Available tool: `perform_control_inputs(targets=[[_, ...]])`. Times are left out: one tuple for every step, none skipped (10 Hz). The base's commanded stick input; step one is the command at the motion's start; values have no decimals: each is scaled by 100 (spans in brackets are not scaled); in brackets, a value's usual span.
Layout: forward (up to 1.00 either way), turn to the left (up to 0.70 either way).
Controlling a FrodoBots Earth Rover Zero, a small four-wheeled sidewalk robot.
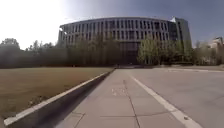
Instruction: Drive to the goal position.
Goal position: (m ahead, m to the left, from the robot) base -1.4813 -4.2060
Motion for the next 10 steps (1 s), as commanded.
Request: perform_control_inputs(targets=[[70,0],[70,0],[70,0],[70,0],[70,0],[70,0],[70,0],[70,0],[70,0],[70,0]])
